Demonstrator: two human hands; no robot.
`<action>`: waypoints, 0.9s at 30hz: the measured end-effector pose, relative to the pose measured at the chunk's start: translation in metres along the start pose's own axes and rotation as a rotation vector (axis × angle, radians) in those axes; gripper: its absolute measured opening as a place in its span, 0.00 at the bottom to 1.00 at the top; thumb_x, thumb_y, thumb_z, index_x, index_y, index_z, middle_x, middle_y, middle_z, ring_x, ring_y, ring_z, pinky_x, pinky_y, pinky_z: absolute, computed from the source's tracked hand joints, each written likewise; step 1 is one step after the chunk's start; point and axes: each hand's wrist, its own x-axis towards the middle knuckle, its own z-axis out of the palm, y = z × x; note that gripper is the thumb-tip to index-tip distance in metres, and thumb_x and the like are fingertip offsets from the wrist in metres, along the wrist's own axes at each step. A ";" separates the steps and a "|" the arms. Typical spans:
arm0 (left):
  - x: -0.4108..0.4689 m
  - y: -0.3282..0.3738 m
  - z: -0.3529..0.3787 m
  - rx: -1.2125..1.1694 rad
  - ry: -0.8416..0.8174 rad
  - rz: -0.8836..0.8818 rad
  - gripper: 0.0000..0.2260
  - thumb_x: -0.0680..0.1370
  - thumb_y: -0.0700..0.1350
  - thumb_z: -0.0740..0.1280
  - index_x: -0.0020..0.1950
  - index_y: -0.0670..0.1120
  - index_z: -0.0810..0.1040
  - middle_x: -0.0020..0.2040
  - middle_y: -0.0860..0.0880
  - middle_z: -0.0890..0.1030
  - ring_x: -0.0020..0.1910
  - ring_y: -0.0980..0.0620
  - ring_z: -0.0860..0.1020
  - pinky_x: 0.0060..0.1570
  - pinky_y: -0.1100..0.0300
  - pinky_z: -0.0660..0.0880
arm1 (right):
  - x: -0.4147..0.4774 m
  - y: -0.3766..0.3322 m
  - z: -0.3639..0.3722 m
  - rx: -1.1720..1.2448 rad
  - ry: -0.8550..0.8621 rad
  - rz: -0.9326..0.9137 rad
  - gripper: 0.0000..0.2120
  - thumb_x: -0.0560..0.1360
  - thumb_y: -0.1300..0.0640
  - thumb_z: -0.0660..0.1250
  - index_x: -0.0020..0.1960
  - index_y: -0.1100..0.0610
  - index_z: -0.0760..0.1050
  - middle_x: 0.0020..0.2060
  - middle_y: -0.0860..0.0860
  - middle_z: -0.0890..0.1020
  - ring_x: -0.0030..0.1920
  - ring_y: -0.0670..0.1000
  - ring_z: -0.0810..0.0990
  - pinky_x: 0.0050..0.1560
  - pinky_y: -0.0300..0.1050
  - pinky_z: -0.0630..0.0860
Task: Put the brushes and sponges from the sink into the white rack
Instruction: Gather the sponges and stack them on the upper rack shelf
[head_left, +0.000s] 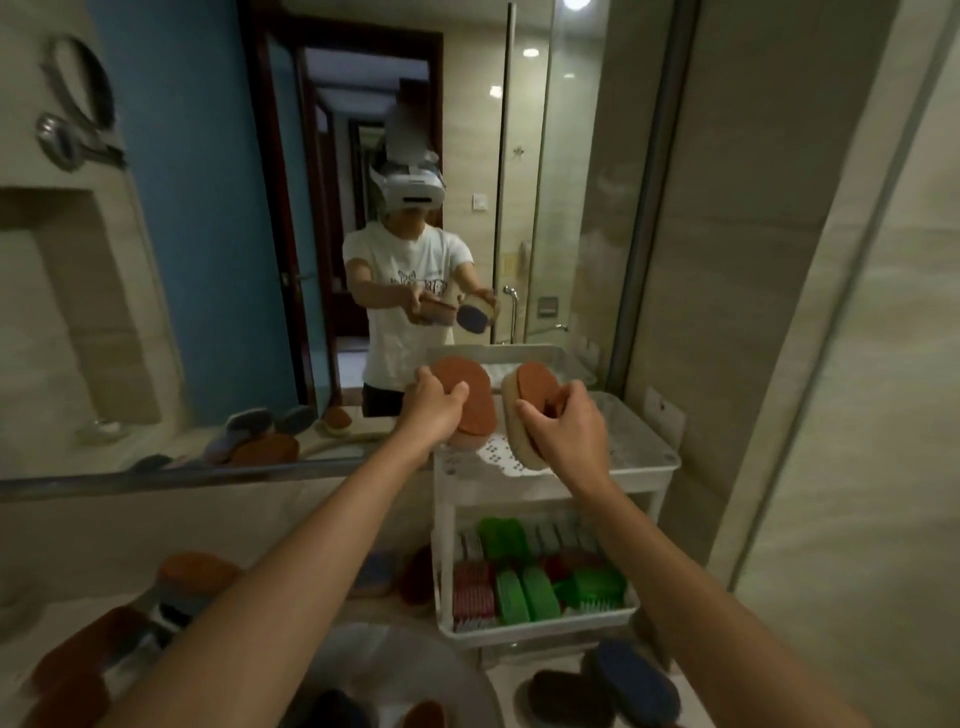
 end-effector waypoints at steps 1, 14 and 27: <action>0.011 0.001 0.006 0.039 -0.028 -0.023 0.26 0.81 0.48 0.57 0.75 0.41 0.53 0.73 0.41 0.64 0.69 0.42 0.67 0.65 0.50 0.68 | 0.012 0.004 0.001 -0.001 -0.019 0.037 0.16 0.72 0.47 0.69 0.49 0.57 0.67 0.45 0.52 0.74 0.44 0.51 0.73 0.39 0.42 0.66; 0.057 -0.034 0.057 0.496 -0.212 0.114 0.26 0.80 0.40 0.55 0.77 0.52 0.52 0.78 0.44 0.50 0.75 0.43 0.57 0.71 0.49 0.62 | 0.081 0.055 0.035 -0.109 -0.122 0.176 0.23 0.71 0.46 0.69 0.58 0.60 0.71 0.55 0.56 0.79 0.54 0.56 0.79 0.50 0.47 0.75; 0.060 -0.036 0.044 0.860 -0.579 0.303 0.28 0.80 0.43 0.58 0.77 0.48 0.49 0.78 0.48 0.47 0.77 0.46 0.49 0.74 0.54 0.53 | 0.097 0.072 0.056 -0.071 -0.154 0.199 0.21 0.72 0.47 0.69 0.59 0.58 0.69 0.54 0.55 0.79 0.53 0.53 0.79 0.55 0.52 0.78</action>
